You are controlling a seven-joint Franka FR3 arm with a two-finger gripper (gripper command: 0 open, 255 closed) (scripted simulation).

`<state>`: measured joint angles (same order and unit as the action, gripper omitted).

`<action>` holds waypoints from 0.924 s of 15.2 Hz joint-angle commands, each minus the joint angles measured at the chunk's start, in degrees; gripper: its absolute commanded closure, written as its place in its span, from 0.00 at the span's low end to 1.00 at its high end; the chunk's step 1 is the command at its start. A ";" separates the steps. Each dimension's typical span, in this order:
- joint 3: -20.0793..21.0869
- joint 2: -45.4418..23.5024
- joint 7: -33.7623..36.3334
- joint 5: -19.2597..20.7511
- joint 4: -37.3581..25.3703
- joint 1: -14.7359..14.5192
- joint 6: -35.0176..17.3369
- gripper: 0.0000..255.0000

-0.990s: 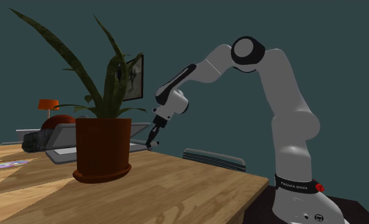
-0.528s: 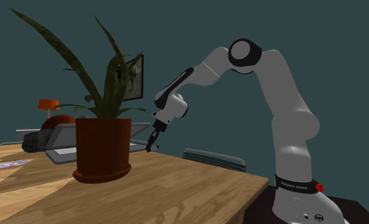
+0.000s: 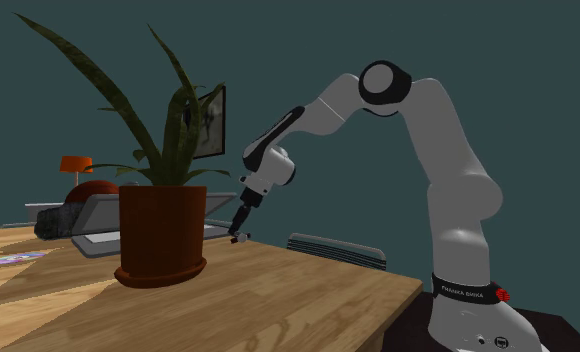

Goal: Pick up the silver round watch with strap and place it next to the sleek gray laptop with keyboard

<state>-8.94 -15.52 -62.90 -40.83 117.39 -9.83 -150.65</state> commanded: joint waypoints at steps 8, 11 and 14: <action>-2.04 6.80 3.03 4.55 2.72 -0.09 3.83 0.00; -2.04 6.80 3.03 4.55 2.72 -0.08 3.84 0.00; -2.04 6.80 3.03 4.55 2.72 -0.08 3.84 0.00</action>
